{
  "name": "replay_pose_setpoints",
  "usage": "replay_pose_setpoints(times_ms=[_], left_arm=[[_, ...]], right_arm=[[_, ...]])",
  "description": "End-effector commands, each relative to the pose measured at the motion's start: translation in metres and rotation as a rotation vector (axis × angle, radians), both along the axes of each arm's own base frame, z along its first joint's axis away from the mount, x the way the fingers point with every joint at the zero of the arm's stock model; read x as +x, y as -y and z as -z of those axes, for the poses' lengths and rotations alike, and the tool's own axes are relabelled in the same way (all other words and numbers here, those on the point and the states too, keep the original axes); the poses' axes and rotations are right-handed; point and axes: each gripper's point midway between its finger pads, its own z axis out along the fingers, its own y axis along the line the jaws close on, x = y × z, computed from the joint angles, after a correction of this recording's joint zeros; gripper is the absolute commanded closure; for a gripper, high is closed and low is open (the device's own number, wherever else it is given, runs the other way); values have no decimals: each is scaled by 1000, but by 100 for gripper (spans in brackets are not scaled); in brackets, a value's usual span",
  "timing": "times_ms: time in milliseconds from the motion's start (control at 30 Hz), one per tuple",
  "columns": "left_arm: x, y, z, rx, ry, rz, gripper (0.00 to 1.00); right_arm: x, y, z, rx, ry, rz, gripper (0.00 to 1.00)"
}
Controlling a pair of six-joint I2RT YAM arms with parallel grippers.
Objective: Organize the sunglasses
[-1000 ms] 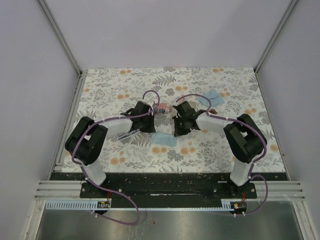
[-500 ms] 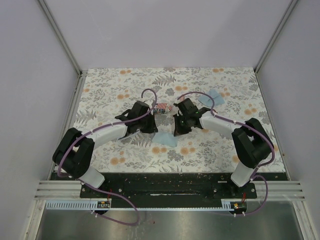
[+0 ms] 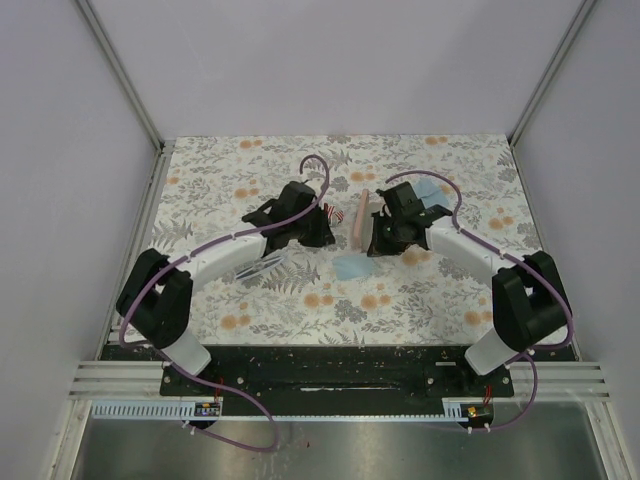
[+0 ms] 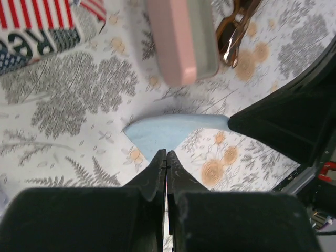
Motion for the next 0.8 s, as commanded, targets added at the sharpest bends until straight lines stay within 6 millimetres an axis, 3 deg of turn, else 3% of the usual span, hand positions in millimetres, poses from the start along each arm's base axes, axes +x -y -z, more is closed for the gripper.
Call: replay_pose_setpoints(times_ms=[0, 100, 233, 367, 600, 767], left_arm=[[22, 21, -21, -14, 54, 8, 100], [25, 30, -18, 1, 61, 43, 99], [29, 34, 5, 63, 94, 93, 84], [31, 29, 26, 124, 127, 141, 77], [28, 31, 39, 160, 196, 287, 53], [27, 39, 46, 156, 205, 384, 46]], right_arm=[[13, 17, -21, -8, 39, 56, 100], [11, 23, -16, -32, 18, 60, 100], [10, 30, -11, -55, 2, 75, 100], [10, 36, -7, -69, -6, 89, 100], [12, 37, 0, -72, -27, 74, 100], [13, 35, 0, -64, -31, 67, 100]])
